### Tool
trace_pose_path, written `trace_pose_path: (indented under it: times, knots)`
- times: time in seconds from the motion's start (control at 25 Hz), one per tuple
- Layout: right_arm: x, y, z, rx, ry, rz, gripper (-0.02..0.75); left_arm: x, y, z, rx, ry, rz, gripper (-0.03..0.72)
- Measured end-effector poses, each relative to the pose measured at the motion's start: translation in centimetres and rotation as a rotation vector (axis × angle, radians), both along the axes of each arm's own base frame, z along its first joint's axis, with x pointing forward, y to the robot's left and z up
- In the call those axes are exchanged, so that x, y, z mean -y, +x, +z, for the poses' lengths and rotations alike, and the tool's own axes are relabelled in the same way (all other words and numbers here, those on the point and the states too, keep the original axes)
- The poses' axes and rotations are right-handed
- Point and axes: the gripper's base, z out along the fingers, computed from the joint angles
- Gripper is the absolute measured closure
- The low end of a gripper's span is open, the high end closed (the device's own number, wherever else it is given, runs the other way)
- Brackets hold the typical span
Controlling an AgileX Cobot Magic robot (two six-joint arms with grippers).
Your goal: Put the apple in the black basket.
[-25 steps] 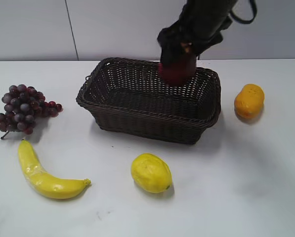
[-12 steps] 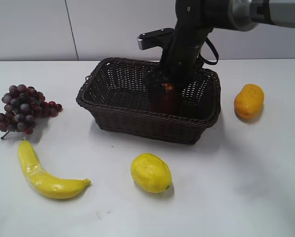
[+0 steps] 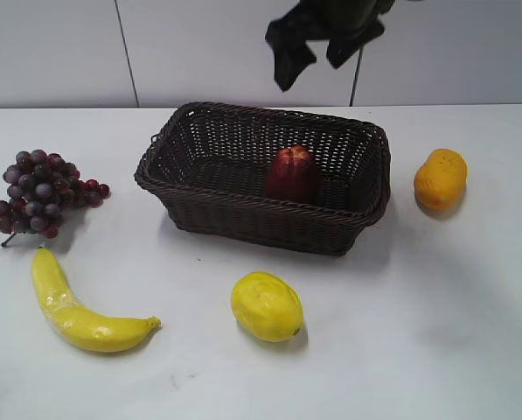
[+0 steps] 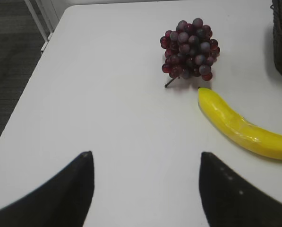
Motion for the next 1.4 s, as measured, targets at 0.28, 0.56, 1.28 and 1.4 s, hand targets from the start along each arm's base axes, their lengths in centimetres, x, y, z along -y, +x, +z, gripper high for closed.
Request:
trace_pose_path:
  times: [0.28,0.56,1.28,1.4]
  knots:
    - [3.5,-6.1,10.4,0.155,0.101,-0.036,0.099,0.0,0.0,0.0,0.0,0.0,0.0,0.167]
    - [8.4,-15.1,11.2,0.112,0.108,-0.081,0.13,0.0,0.0,0.0,0.0,0.0,0.0,0.167]
    - [20.9,-36.7,-0.9,0.308,0.203,-0.156,0.144,0.0,0.0,0.0,0.0,0.0,0.0,0.167]
    - [21.6,-38.0,-2.5,0.347,0.23,-0.156,0.144,0.0,0.0,0.0,0.0,0.0,0.0,0.167]
